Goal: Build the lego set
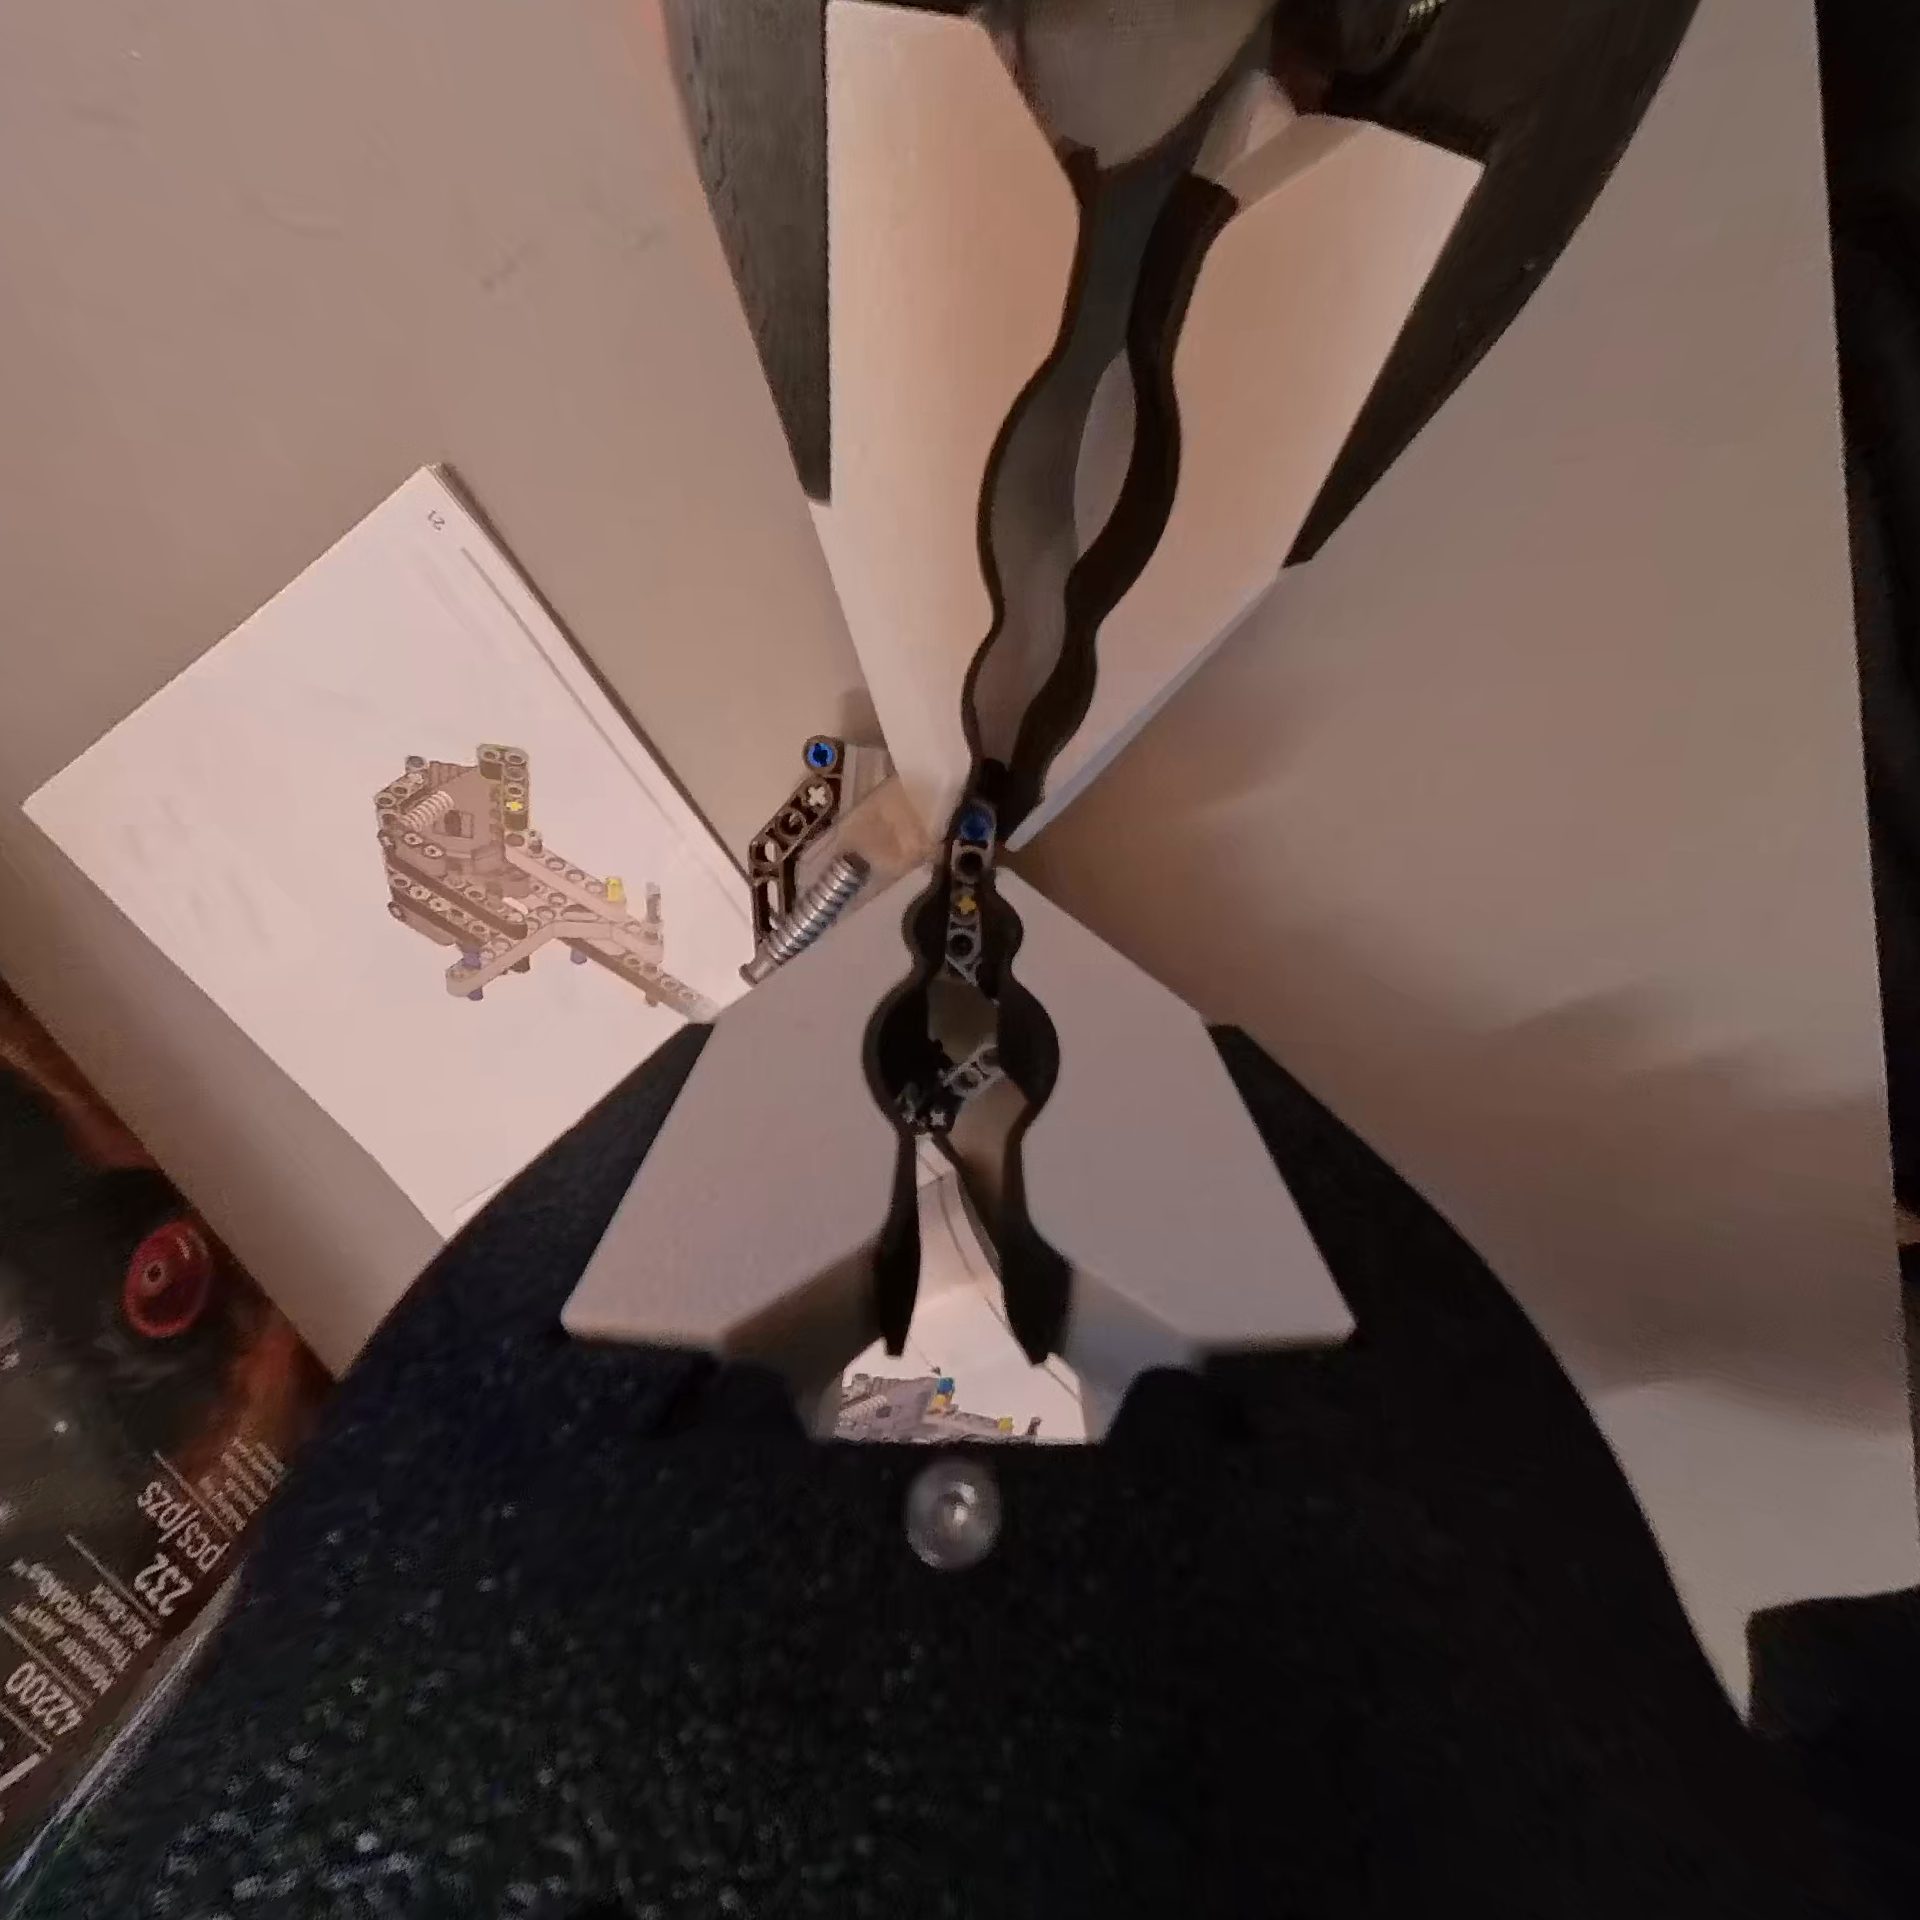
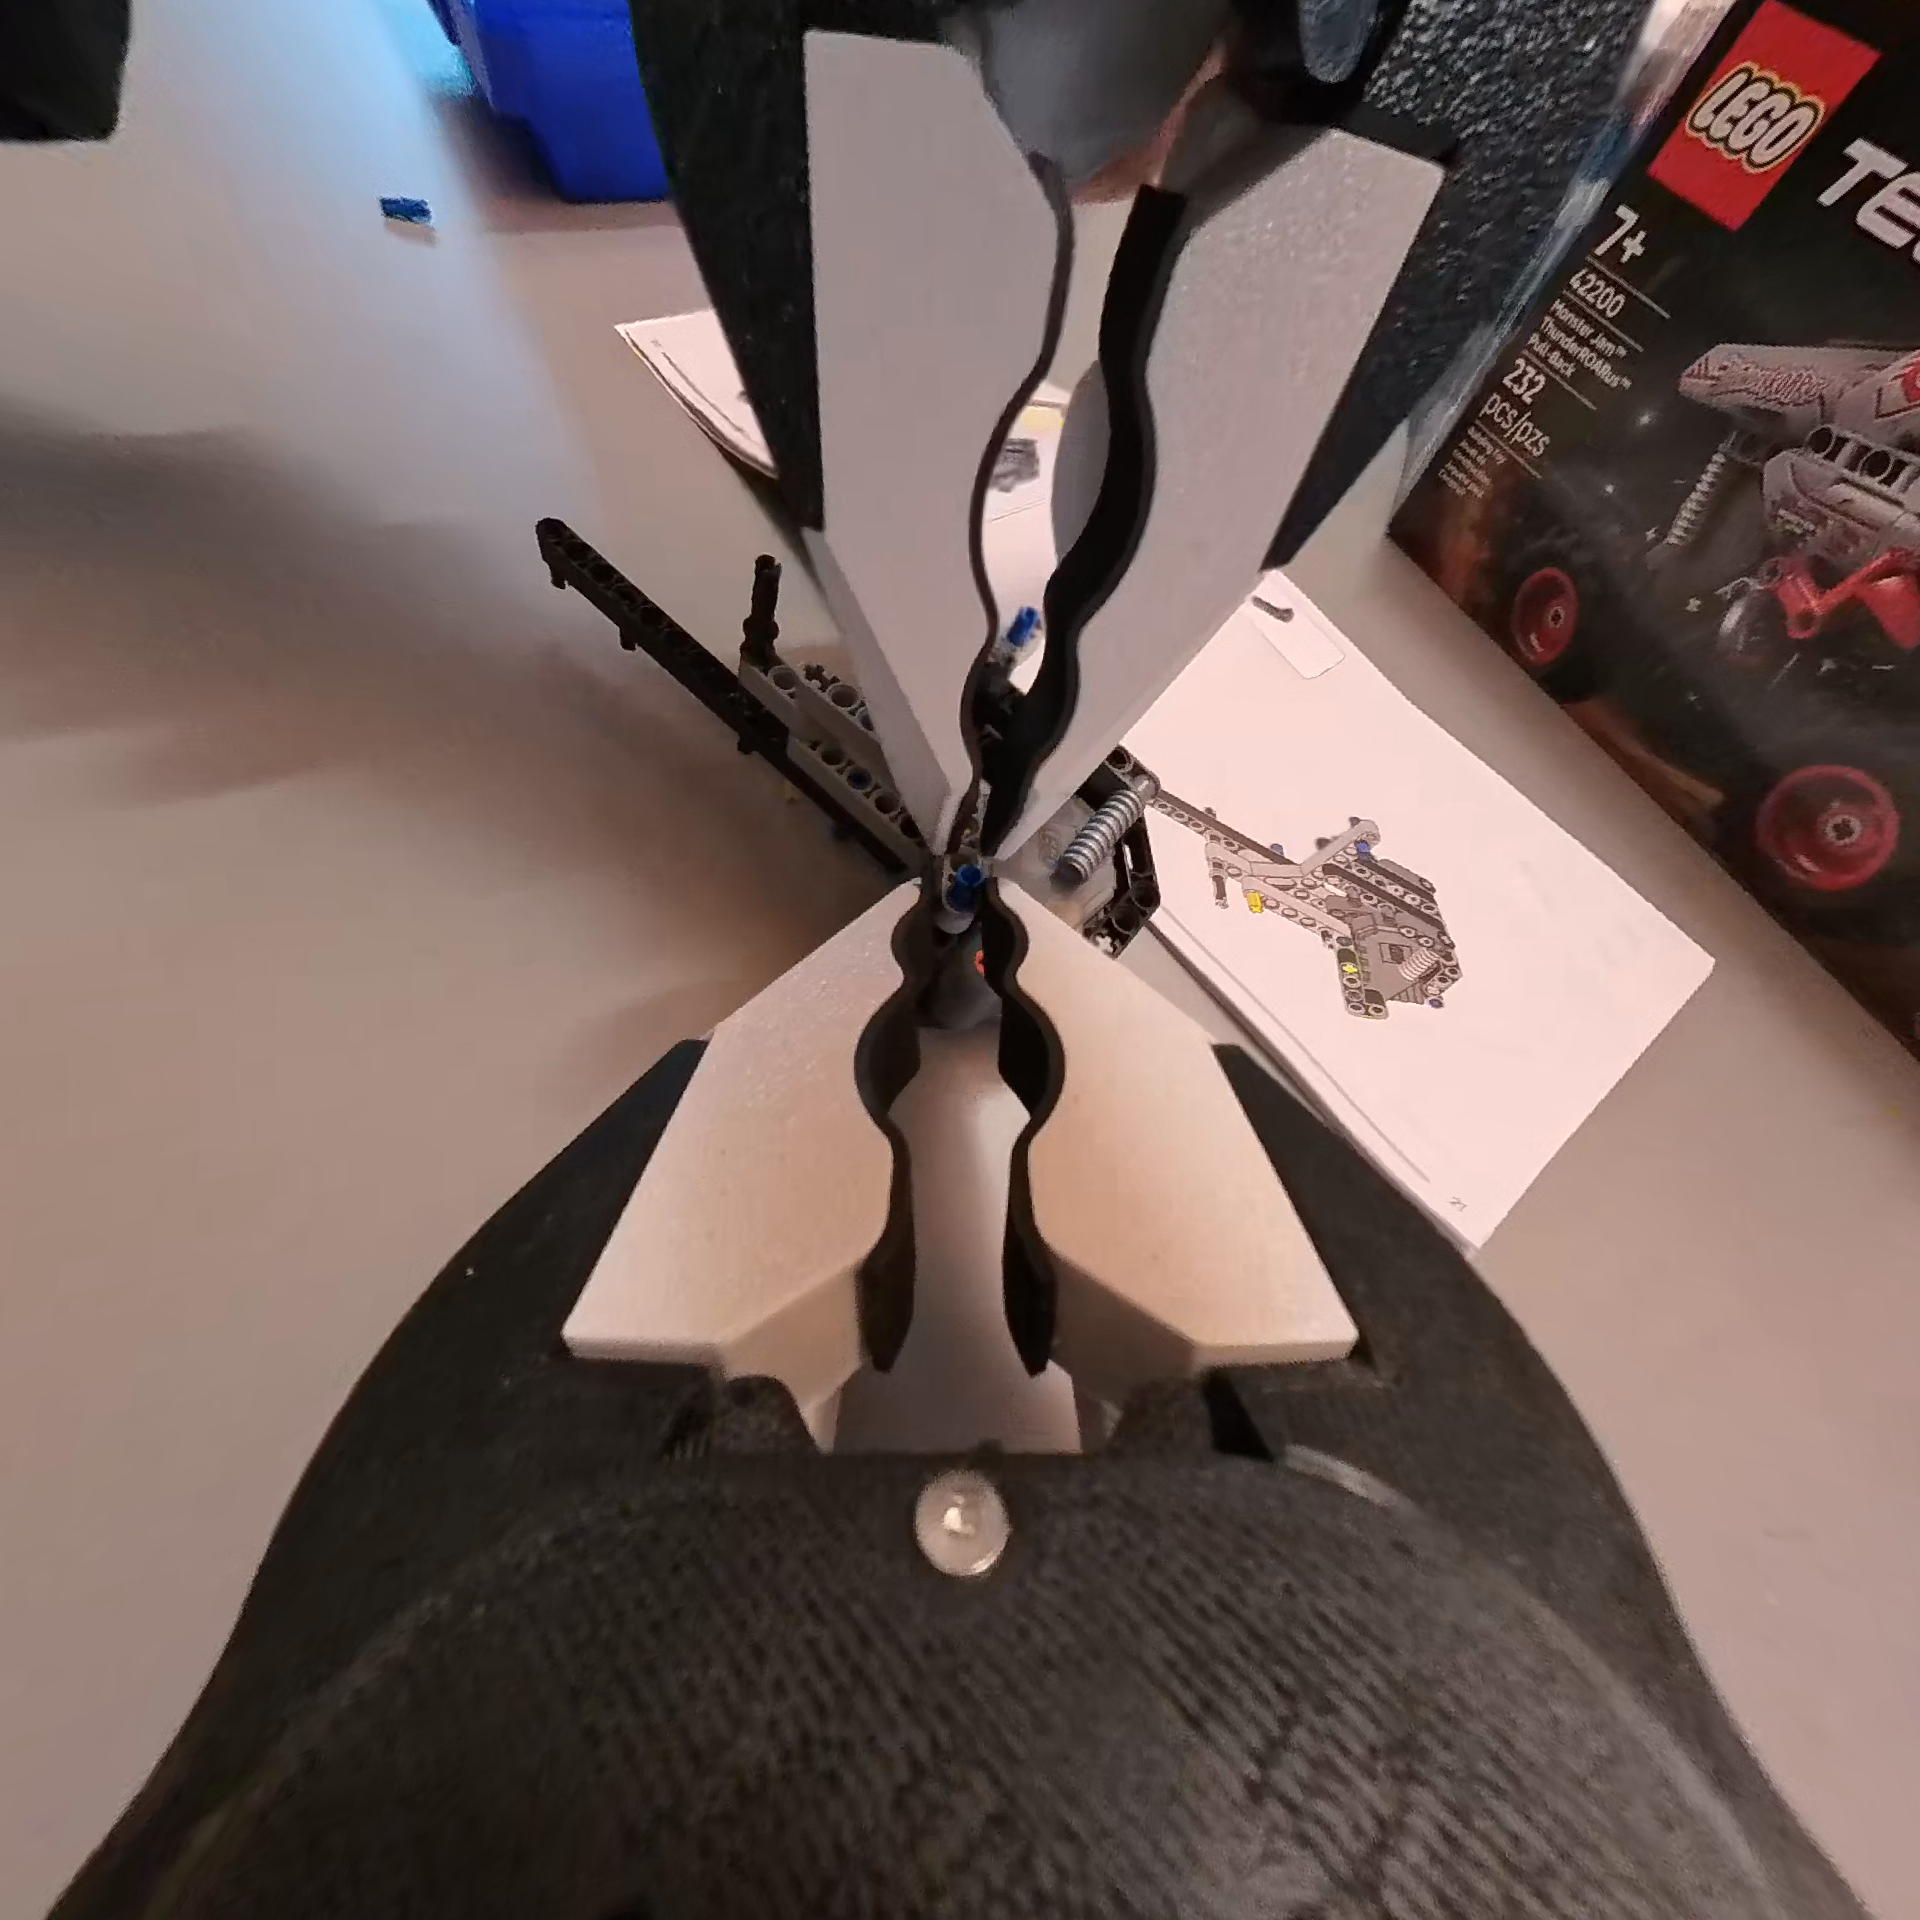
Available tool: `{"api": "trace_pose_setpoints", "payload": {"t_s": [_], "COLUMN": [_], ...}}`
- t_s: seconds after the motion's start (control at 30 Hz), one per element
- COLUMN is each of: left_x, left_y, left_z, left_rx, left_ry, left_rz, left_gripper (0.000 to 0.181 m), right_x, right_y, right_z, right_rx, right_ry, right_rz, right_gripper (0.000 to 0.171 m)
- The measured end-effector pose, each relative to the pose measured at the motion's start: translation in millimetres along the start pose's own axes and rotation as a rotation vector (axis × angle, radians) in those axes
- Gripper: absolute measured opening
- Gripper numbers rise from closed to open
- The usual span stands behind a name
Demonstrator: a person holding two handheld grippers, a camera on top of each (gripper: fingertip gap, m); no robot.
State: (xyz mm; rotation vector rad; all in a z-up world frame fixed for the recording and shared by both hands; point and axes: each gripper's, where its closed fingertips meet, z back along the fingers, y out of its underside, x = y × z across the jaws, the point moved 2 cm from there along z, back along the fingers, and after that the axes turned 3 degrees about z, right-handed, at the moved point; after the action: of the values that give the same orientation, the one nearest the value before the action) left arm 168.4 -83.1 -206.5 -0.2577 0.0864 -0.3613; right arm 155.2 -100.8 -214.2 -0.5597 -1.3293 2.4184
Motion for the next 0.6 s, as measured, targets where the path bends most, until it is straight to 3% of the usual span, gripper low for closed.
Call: {"api": "trace_pose_setpoints", "payload": {"t_s": [0.37, 0.6], "left_x": [-1.1, -2.0], "left_y": [1.2, 3.4], "left_z": [-1.4, -3.0], "left_rx": [0.089, 0.011], "left_ry": [-0.074, -0.054], "left_rz": [-0.061, 0.020], "left_gripper": [0.002, 0.002], "right_x": [0.5, 2.6], "right_y": [1.1, 2.5], "right_z": [-3.4, -4.6], "right_rx": [0.056, 0.005], "right_ry": [0.003, 0.023], "right_rz": [-0.021, -0.045], "right_gripper": [0.006, 0.006]}}
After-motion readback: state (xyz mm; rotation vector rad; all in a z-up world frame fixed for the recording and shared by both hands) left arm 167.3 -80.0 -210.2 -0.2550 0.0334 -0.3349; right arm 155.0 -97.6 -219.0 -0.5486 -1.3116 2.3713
